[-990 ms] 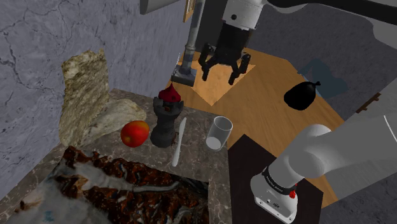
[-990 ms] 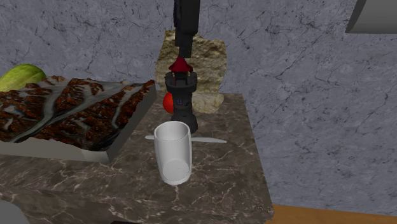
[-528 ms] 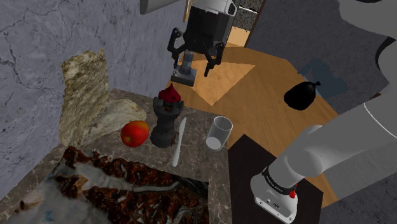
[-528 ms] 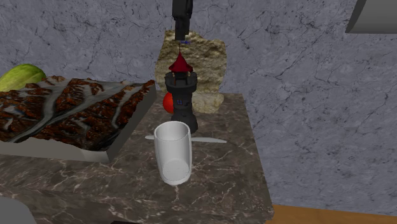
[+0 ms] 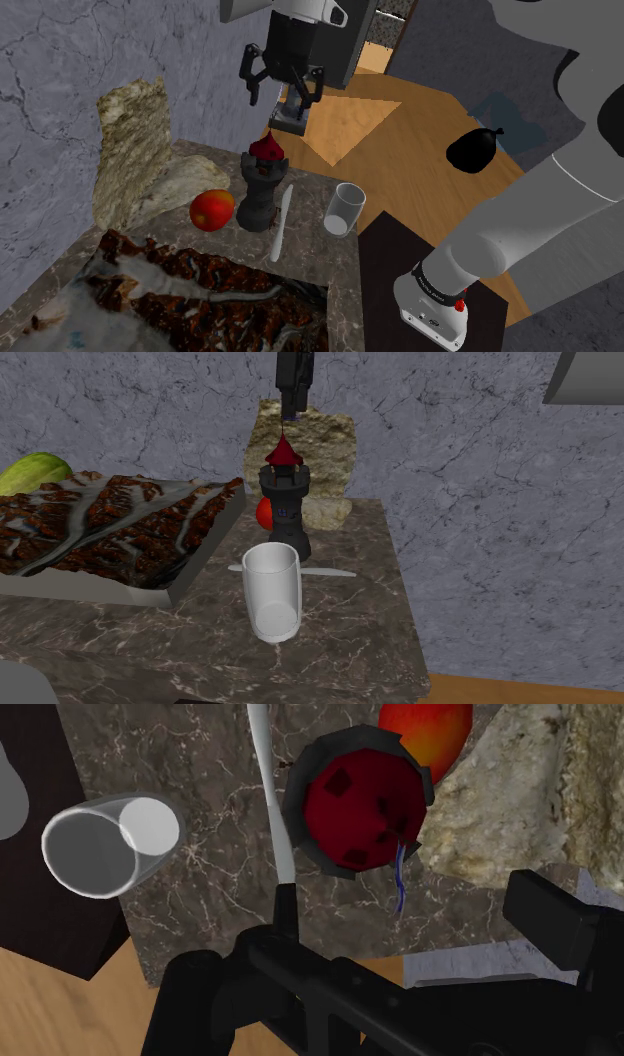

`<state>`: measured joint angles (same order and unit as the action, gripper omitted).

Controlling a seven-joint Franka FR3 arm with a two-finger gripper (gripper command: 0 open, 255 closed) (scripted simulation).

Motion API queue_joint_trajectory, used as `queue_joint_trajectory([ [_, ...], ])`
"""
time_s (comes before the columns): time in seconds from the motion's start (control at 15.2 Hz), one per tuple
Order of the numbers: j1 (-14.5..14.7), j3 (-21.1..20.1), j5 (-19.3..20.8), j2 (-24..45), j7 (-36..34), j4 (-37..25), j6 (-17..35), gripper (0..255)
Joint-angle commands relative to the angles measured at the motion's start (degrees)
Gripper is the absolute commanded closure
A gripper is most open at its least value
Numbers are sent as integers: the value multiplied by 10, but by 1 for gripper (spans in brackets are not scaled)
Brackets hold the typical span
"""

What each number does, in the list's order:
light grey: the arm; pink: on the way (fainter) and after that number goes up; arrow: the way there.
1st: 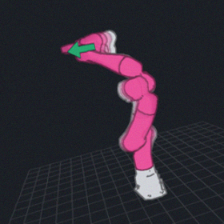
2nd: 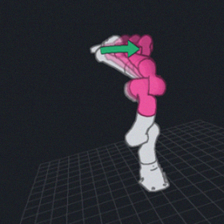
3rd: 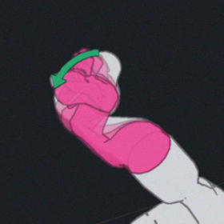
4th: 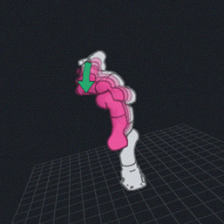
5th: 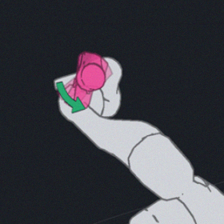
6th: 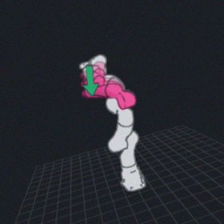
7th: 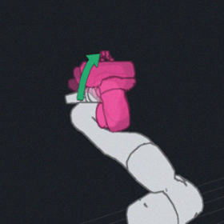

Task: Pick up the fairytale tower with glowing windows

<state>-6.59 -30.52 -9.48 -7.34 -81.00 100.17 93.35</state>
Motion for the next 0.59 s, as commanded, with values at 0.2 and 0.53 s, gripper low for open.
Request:
queue_joint_trajectory([
  [0.2, 1, 0, -3, -5, 3, 32, 28, 0],
  [0.53, 1, 0, -3, -5, 4, 33, 28, 255],
])
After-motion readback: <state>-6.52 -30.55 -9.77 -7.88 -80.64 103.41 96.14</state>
